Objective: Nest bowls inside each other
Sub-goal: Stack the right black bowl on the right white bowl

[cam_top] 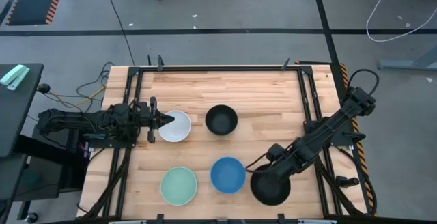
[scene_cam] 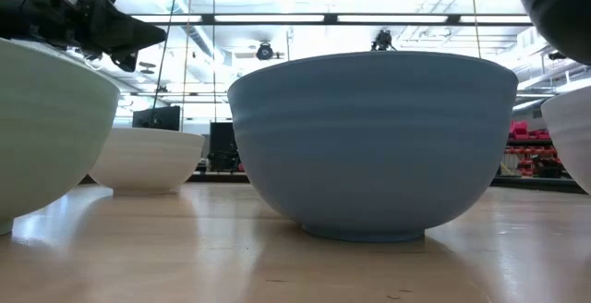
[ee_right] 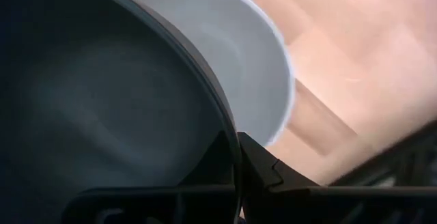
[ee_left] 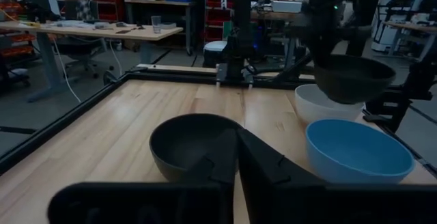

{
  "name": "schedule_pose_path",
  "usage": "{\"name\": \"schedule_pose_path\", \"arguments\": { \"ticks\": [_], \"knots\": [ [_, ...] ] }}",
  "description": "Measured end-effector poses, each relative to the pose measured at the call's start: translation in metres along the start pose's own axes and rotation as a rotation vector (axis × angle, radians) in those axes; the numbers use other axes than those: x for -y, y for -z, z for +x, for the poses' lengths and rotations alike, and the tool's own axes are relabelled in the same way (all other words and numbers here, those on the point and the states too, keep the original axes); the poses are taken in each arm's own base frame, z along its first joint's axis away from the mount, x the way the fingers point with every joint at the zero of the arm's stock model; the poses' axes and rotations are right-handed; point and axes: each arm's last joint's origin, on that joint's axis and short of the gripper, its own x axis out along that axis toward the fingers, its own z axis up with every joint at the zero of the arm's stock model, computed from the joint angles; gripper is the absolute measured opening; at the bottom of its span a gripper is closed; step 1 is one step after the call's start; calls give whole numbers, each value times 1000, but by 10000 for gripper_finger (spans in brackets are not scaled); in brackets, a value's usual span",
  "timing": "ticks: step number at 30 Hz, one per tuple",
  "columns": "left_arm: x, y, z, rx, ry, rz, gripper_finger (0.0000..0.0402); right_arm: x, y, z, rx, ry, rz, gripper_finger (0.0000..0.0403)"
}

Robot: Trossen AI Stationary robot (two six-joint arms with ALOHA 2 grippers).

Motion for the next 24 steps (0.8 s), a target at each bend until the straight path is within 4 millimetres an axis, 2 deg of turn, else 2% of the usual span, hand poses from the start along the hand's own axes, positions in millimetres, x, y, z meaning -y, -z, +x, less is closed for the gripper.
{"name": "schedule_pose_path", "arguments": {
  "ticks": [11,18,24],
  "knots": [
    [0,0,0,0,1,-28,20,-5,-3,16,3,48,-35,4],
    [0,0,0,0,0,-28,23,5,-6,32,1,99,-14,4],
    [0,0,0,-2,0,-28,29,20,-15,47,4,53,-3,3]
  ]
}}
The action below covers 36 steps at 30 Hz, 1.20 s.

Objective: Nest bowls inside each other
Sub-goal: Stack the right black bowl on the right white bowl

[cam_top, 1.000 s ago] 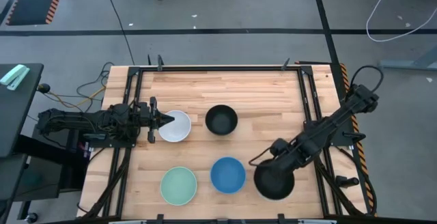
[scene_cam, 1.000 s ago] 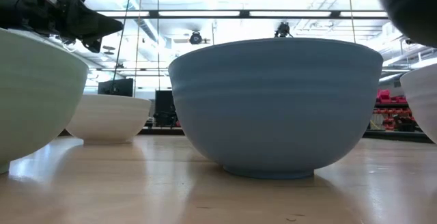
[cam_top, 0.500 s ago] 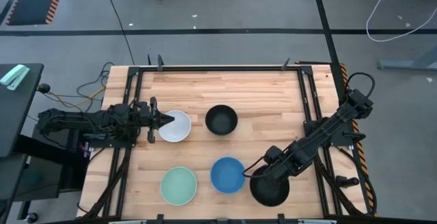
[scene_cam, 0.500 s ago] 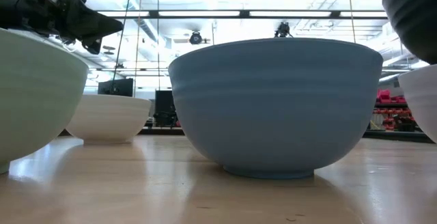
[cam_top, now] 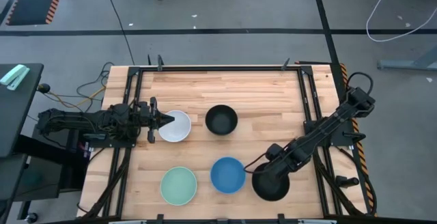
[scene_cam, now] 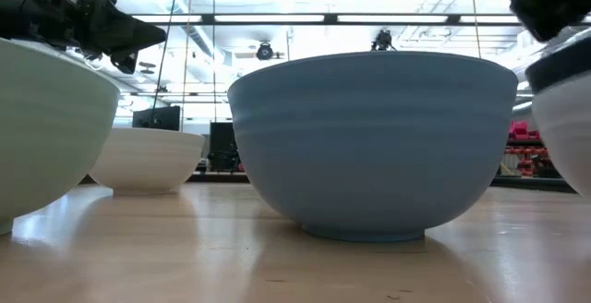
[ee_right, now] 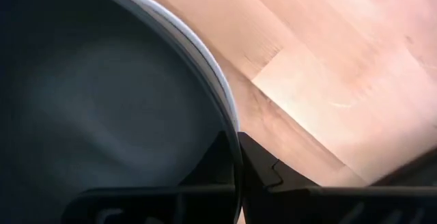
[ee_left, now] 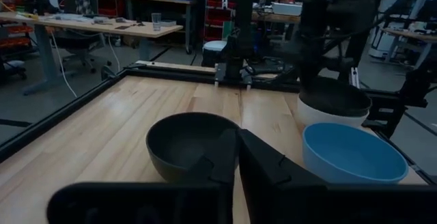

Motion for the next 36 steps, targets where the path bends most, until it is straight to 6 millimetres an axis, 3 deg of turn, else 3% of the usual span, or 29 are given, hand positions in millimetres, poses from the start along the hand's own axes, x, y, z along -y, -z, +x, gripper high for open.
{"name": "schedule_pose_path", "arguments": {
  "ticks": [15,25,36],
  "knots": [
    [0,1,0,-7,0,0,22,10,-11,9,17,-95,-26,6],
    [0,1,0,-8,-1,0,27,6,-12,4,79,-106,-21,51],
    [0,1,0,-12,-1,-6,22,7,-12,3,77,-111,-30,59]
  ]
}}
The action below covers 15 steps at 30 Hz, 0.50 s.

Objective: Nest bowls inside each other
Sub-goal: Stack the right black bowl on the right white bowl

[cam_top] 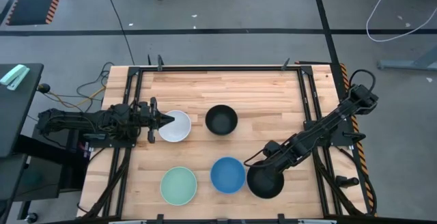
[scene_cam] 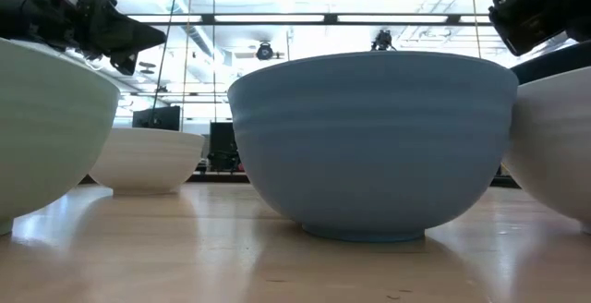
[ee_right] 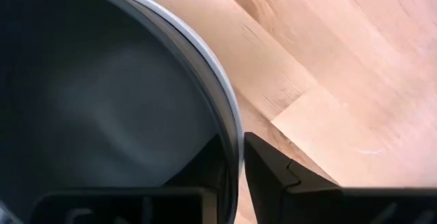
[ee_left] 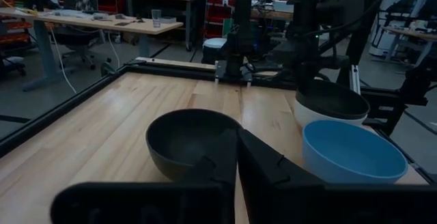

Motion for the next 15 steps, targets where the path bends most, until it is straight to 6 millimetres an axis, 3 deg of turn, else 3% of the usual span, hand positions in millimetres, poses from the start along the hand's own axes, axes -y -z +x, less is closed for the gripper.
{"name": "schedule_pose_path", "arguments": {
  "ticks": [15],
  "knots": [
    [0,1,0,-10,-1,-20,21,-1,1,-19,42,-56,11,60]
  ]
}}
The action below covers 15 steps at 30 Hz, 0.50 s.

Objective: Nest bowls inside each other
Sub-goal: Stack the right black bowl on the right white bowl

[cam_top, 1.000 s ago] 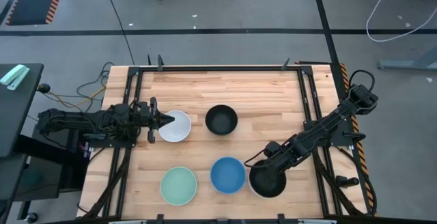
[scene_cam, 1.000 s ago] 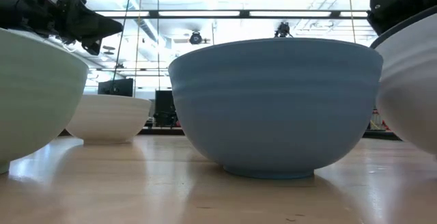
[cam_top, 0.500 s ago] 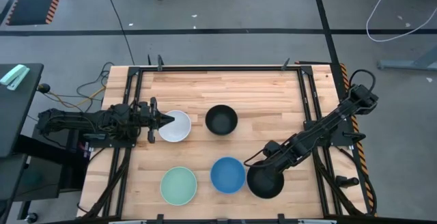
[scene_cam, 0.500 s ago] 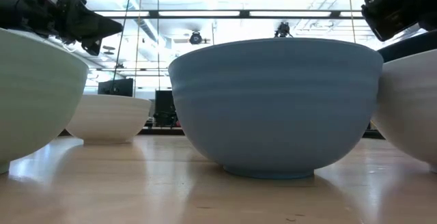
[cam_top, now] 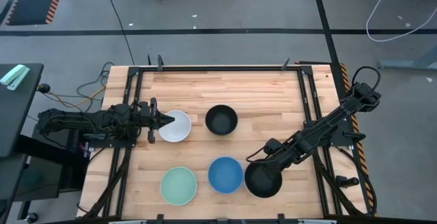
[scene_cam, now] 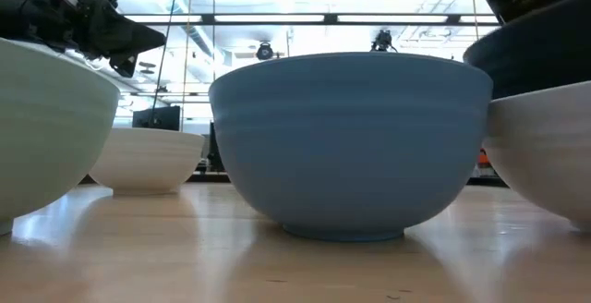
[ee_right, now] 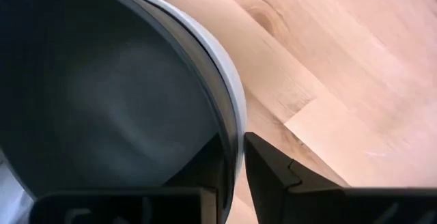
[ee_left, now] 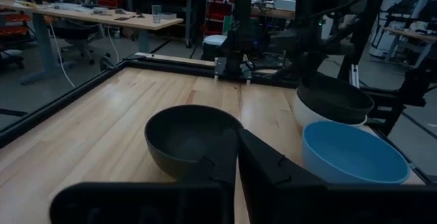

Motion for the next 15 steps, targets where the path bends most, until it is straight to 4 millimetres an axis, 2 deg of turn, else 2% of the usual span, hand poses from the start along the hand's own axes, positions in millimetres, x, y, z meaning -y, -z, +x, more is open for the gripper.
{"name": "schedule_pose_path", "arguments": {
  "ticks": [9,15],
  "knots": [
    [0,0,0,0,0,-5,32,1,-3,0,4,8,11,62],
    [0,0,0,-1,0,-19,32,8,-6,-1,-3,70,35,79]
  ]
}}
